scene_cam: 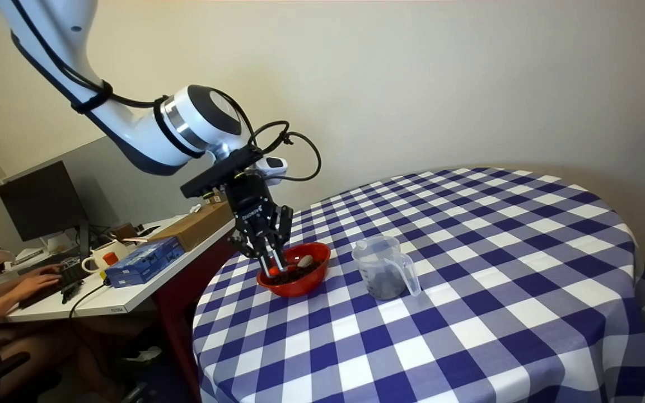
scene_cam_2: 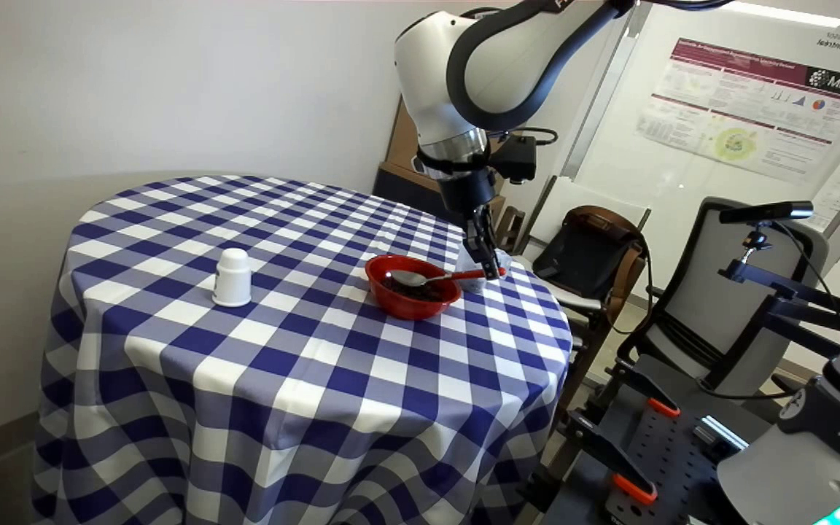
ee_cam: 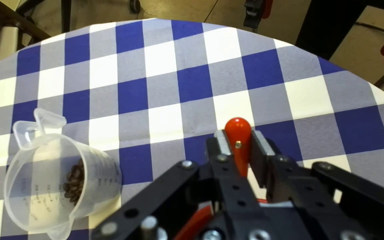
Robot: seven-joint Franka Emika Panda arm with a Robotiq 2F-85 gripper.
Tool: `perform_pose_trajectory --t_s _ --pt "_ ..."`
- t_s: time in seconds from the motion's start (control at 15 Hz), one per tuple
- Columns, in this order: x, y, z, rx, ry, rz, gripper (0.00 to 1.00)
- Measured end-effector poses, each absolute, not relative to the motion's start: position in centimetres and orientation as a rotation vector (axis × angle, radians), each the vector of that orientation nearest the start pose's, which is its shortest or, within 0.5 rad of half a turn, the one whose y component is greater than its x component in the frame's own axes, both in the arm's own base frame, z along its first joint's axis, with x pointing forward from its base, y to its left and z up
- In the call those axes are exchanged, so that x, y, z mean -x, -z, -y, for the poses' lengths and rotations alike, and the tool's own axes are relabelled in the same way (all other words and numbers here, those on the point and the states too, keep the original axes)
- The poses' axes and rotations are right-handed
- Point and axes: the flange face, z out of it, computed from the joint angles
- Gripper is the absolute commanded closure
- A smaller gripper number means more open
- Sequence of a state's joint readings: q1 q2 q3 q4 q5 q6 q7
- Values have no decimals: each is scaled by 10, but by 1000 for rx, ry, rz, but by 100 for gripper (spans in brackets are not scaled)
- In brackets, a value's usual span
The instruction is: Use the spoon to put the contents of the bowl into the cup
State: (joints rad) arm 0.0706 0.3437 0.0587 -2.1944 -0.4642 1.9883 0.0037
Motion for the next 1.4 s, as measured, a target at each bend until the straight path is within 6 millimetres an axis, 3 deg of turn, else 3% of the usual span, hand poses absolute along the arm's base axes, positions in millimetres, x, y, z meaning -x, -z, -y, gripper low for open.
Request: perform_pose_trajectory --t_s 0.4,0.47,0.6,1.0,1.07,1.27,1.4 --pt "-495 -182 -30 3298 -949 722 89" --pt "-496 -181 -30 3297 -951 724 55" --pt "-497 -180 -30 3296 -952 724 49" --pt "-498 -180 -30 3293 -952 725 5" --pt "-499 -181 -30 3288 -949 723 0" --pt "-501 -190 -34 3245 -925 711 0" --pt "-503 -207 -36 3205 -877 683 0"
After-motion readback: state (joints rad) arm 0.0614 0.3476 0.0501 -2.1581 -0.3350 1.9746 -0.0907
